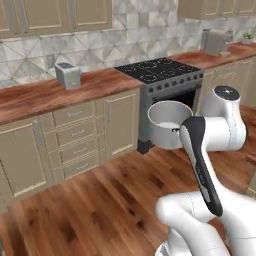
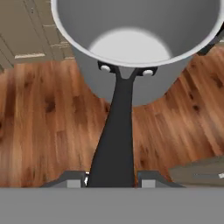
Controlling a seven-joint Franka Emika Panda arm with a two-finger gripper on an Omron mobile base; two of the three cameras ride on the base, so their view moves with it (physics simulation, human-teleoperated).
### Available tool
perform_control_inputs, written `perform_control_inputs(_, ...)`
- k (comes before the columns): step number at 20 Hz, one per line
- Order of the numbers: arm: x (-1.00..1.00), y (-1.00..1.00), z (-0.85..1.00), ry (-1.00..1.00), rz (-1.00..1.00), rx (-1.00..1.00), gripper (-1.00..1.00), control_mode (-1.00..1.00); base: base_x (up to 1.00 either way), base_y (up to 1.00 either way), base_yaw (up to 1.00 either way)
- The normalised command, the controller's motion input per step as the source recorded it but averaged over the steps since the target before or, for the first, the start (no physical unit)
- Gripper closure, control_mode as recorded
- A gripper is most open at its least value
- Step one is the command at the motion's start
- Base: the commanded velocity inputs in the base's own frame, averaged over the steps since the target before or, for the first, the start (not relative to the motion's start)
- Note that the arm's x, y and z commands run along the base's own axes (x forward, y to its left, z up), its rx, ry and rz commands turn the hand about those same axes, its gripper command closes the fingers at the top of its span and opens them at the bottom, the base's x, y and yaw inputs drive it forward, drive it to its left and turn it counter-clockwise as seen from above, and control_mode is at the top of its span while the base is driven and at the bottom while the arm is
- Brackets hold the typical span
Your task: Pick the saucepan and jar and place them in the sink. Then turn on the water.
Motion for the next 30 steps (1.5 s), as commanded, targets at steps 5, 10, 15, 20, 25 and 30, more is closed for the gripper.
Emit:
perform_control_inputs(5,0.00,0.00,0.00,0.00,0.00,0.00,1.00,1.00,0.18,0.00,0.99)
perform_control_inputs(10,0.00,0.00,0.00,0.00,0.00,0.00,1.00,1.00,0.16,0.00,1.00)
perform_control_inputs(15,0.00,0.00,0.00,0.00,0.00,0.00,1.00,1.00,0.01,-0.20,0.92)
perform_control_inputs(20,0.00,0.00,0.00,0.00,0.00,0.00,1.00,1.00,0.00,-0.43,0.83)
perform_control_inputs(25,0.00,0.00,0.00,0.00,0.00,0.00,1.00,1.00,0.51,-0.68,0.63)
perform_control_inputs(30,0.00,0.00,0.00,0.00,0.00,0.00,1.00,1.00,0.41,-0.71,0.30)
